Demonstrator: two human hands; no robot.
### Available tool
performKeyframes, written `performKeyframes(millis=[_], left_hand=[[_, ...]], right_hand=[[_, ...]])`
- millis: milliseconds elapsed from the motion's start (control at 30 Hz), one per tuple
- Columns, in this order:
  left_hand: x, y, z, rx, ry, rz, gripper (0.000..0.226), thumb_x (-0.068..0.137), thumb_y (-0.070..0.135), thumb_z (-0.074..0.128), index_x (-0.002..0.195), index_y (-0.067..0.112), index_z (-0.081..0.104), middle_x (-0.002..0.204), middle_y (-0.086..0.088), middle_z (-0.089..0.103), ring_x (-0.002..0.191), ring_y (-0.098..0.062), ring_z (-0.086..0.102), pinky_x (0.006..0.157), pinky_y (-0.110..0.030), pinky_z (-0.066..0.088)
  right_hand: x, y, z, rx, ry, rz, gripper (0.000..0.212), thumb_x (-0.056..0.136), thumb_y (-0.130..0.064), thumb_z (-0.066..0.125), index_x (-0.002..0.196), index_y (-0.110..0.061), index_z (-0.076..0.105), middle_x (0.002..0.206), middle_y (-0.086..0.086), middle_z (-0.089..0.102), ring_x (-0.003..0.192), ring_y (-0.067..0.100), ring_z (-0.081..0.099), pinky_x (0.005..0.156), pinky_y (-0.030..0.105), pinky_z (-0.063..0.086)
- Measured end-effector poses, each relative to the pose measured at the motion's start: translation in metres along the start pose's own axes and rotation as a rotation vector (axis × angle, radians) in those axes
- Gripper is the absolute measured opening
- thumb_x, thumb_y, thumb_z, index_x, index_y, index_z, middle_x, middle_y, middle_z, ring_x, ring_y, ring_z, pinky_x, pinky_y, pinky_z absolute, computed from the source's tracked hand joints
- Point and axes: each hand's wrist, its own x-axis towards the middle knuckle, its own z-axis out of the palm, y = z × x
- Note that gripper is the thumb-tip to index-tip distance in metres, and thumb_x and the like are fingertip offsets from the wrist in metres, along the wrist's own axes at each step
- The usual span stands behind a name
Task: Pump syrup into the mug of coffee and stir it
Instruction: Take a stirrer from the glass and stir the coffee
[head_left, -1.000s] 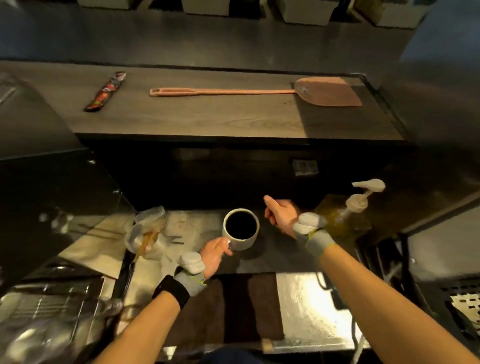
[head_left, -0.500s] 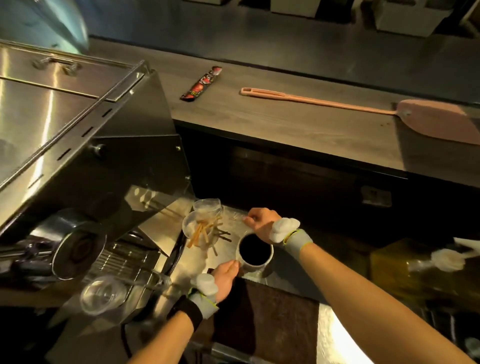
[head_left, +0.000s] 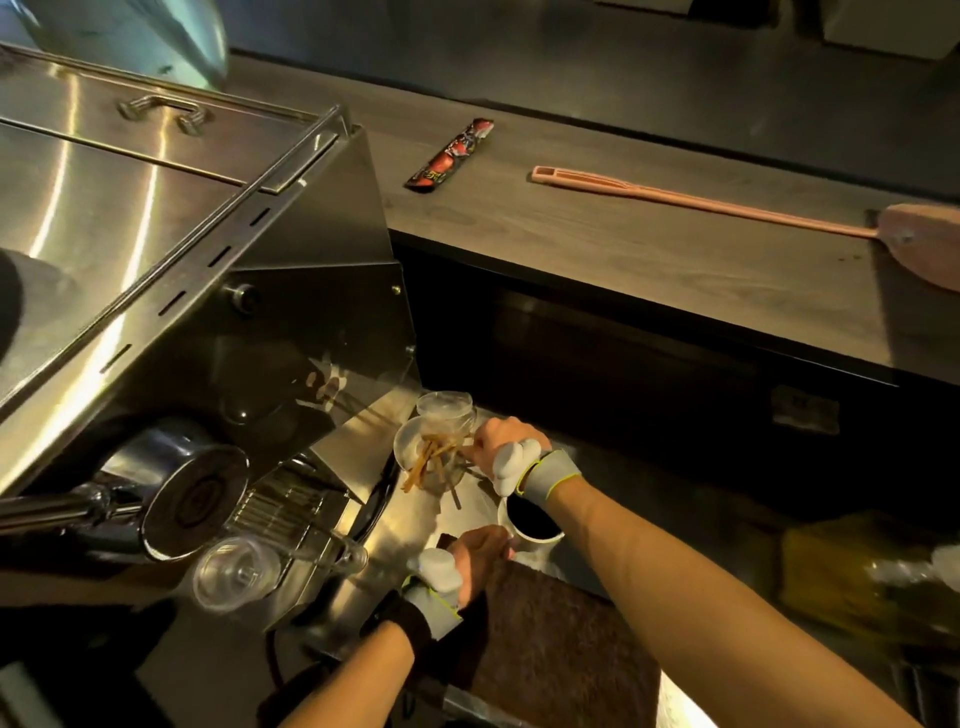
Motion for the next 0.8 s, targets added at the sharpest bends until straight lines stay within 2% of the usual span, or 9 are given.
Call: performKeyframes(millis=[167, 233, 367, 467, 567, 667, 733, 800], left_hand=[[0.003, -0.006, -0.002, 0.030, 0.000, -0.016, 0.031, 0.087, 0.031, 0.043, 0.065, 0.023, 0.063, 0.064, 0.005, 0.059, 0.064, -0.009, 0.051, 0.064, -0.020, 0.040], [0.004, -0.005, -0.003, 0.064, -0.016, -0.011, 0.036, 0.084, 0.036, 0.041, 0.057, 0.030, 0.064, 0.061, 0.009, 0.057, 0.060, -0.005, 0.050, 0.063, -0.022, 0.039], [0.005, -0.005, -0.004, 0.111, -0.045, 0.006, 0.043, 0.093, 0.025, 0.041, 0.055, 0.031, 0.061, 0.062, 0.012, 0.057, 0.054, 0.007, 0.052, 0.063, -0.014, 0.039], [0.009, -0.009, -0.003, 0.100, -0.042, -0.013, 0.041, 0.093, 0.024, 0.041, 0.054, 0.027, 0.055, 0.061, 0.008, 0.057, 0.060, -0.003, 0.052, 0.071, -0.023, 0.039], [0.008, -0.007, -0.002, 0.101, -0.033, -0.021, 0.039, 0.094, 0.021, 0.039, 0.056, 0.019, 0.049, 0.059, 0.005, 0.053, 0.056, -0.003, 0.048, 0.056, -0.006, 0.036], [0.009, -0.008, -0.001, 0.072, 0.000, -0.015, 0.040, 0.093, 0.014, 0.039, 0.054, 0.015, 0.048, 0.056, 0.003, 0.051, 0.053, -0.003, 0.050, 0.051, -0.004, 0.037], [0.008, -0.009, -0.002, 0.056, 0.028, -0.010, 0.041, 0.092, 0.012, 0.042, 0.052, 0.016, 0.050, 0.051, 0.006, 0.052, 0.042, 0.005, 0.050, 0.052, -0.012, 0.039], [0.011, -0.014, -0.002, 0.047, 0.005, 0.023, 0.042, 0.092, 0.013, 0.042, 0.051, 0.017, 0.050, 0.053, 0.006, 0.054, 0.045, 0.004, 0.049, 0.064, -0.023, 0.036]], right_hand=[[-0.006, 0.000, -0.005, -0.047, 0.078, -0.027, 0.035, 0.095, -0.030, 0.046, 0.118, -0.010, 0.063, 0.119, 0.013, 0.066, 0.108, 0.032, 0.062, 0.072, 0.028, 0.039], [-0.010, 0.002, -0.007, -0.070, 0.112, -0.029, 0.037, 0.096, -0.035, 0.043, 0.116, -0.011, 0.064, 0.117, 0.013, 0.066, 0.105, 0.034, 0.063, 0.072, 0.031, 0.040], [-0.024, 0.012, -0.016, -0.130, 0.203, -0.061, 0.042, 0.096, -0.044, 0.040, 0.109, -0.014, 0.067, 0.111, 0.012, 0.069, 0.100, 0.034, 0.065, 0.073, 0.034, 0.047], [-0.048, 0.021, -0.034, -0.175, 0.294, -0.084, 0.044, 0.096, -0.046, 0.038, 0.107, -0.015, 0.068, 0.107, 0.010, 0.070, 0.097, 0.032, 0.066, 0.074, 0.035, 0.048], [-0.081, 0.032, -0.055, -0.194, 0.317, -0.103, 0.041, 0.097, -0.046, 0.037, 0.107, -0.018, 0.066, 0.104, 0.008, 0.070, 0.095, 0.030, 0.067, 0.076, 0.035, 0.050], [-0.111, 0.042, -0.063, -0.324, 0.336, -0.130, 0.043, 0.098, -0.049, 0.035, 0.110, -0.021, 0.065, 0.103, 0.006, 0.070, 0.093, 0.028, 0.067, 0.074, 0.034, 0.051], [-0.123, 0.047, -0.060, -0.439, 0.308, -0.124, 0.039, 0.097, -0.048, 0.038, 0.109, -0.021, 0.064, 0.102, 0.005, 0.070, 0.092, 0.027, 0.068, 0.070, 0.031, 0.047], [-0.129, 0.051, -0.052, -0.519, 0.280, -0.134, 0.033, 0.094, -0.046, 0.045, 0.106, -0.021, 0.066, 0.101, 0.003, 0.071, 0.092, 0.027, 0.069, 0.068, 0.029, 0.044]])
